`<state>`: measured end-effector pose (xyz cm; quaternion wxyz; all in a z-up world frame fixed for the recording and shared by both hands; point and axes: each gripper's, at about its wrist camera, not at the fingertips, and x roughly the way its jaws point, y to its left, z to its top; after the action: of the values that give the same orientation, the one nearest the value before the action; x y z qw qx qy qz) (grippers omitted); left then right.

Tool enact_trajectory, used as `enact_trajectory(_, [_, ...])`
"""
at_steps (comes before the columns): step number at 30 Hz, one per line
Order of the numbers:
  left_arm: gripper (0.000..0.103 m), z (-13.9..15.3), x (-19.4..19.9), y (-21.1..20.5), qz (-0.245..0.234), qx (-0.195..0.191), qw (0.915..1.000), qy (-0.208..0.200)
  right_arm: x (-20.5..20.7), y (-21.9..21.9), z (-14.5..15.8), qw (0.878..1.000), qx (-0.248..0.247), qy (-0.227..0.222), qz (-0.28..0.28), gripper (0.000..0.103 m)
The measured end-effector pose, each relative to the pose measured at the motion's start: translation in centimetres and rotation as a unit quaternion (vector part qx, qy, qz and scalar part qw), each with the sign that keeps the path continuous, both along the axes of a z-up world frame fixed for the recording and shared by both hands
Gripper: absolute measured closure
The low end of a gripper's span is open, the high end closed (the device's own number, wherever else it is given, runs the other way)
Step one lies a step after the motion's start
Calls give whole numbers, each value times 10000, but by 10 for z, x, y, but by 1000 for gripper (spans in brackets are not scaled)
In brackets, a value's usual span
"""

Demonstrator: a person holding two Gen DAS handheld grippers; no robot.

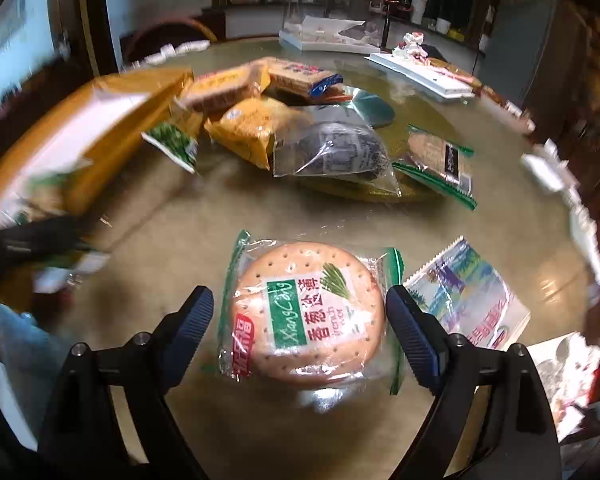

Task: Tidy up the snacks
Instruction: 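Grasp the green pea snack bag with the left gripper while the right grasps the round biscuit pack, then carry both snacks over the tray and release them inside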

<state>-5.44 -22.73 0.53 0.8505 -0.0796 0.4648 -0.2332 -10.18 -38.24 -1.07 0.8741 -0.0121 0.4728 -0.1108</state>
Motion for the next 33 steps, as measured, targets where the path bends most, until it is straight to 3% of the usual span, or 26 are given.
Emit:
enact_trajectory(5, [72,14,-1,17,234,-142,9995,-141,-10,7,6,9998,-161,-113,-96,26])
enact_trajectory(7, [72,17,-1,25,318,-170,9991,-208,-14,16,8,9995,-295,-121,-30,40])
enact_trajectory(11, [72,23,-1,37,397,-304,9984,-260,-20,22,11,9996,-201,-176,37,44])
enact_trajectory(13, [72,26,-1,42,442,-317,9981,-272,-30,13,19,9986,328,-401,-60,42])
enact_trajectory(16, [72,27,-3,47,484,-342,9977,-336,-42,-3,33,9947,616,-781,-269,24])
enact_trajectory(17, [72,27,-3,48,486,-350,9976,-337,-43,-10,34,9936,697,-820,-340,23])
enact_trajectory(21, [72,26,-3,49,470,-426,9976,-264,-26,-25,17,9932,1060,-327,-363,23])
enact_trajectory(25, [72,27,-6,49,496,-377,9975,-331,-11,-9,12,9958,877,-236,-112,14])
enact_trajectory(30, [72,27,-3,52,535,-402,9974,-269,3,4,1,9997,220,-8,-92,13])
enact_trajectory(33, [72,26,-4,57,589,-390,9971,-282,-7,-4,8,9990,301,-180,-293,14])
